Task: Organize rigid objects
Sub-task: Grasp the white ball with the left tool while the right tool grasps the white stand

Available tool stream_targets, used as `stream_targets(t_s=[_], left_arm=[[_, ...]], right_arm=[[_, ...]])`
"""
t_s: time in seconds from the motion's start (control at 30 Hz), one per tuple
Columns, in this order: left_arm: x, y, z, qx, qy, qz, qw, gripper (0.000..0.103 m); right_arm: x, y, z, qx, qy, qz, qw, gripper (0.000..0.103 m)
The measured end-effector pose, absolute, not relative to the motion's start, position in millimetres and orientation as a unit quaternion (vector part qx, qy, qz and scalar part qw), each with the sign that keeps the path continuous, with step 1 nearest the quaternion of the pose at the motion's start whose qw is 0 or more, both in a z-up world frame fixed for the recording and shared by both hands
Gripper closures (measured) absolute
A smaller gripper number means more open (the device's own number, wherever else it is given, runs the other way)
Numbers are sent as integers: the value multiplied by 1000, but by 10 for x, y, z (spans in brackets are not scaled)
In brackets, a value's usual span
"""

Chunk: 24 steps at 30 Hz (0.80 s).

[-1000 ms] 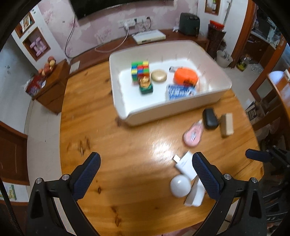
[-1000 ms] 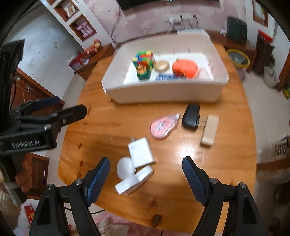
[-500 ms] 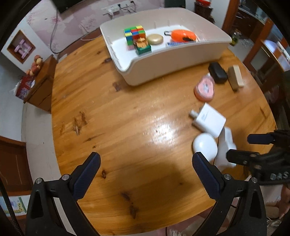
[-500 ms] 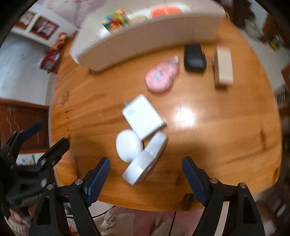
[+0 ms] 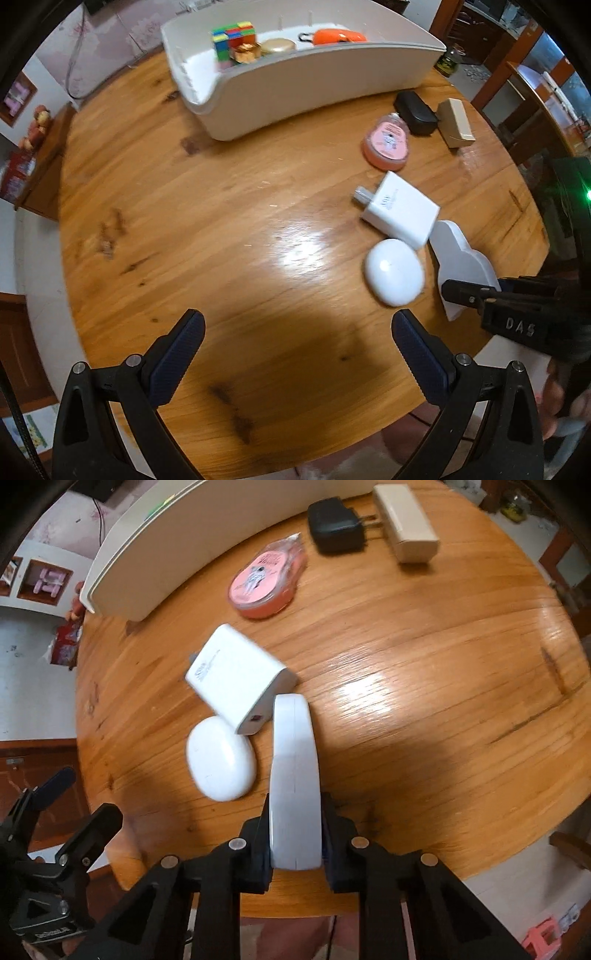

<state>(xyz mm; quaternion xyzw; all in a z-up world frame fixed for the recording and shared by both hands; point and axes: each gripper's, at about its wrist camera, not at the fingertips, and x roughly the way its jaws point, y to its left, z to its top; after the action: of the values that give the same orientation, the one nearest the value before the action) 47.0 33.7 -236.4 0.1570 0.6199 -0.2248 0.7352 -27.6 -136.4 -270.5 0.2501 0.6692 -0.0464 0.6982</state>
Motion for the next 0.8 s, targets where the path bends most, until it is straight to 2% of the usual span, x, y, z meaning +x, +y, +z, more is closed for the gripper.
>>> stream_targets(t_s=[0.23,0.63,0.8], left_arm=[[510,-6,-2645,136,660,-236,700,2],[558,-390,-2870,118,681,-191,697,3],[557,-382,-2933,105,689,-162,699,14]], right_arm=[[-429,-1578,-2606,241,656,-76,711,82],[-611,-1906,-2502,233,646,-94,720,82],[-576,-2014,-2442,219,645,-85,727,82]])
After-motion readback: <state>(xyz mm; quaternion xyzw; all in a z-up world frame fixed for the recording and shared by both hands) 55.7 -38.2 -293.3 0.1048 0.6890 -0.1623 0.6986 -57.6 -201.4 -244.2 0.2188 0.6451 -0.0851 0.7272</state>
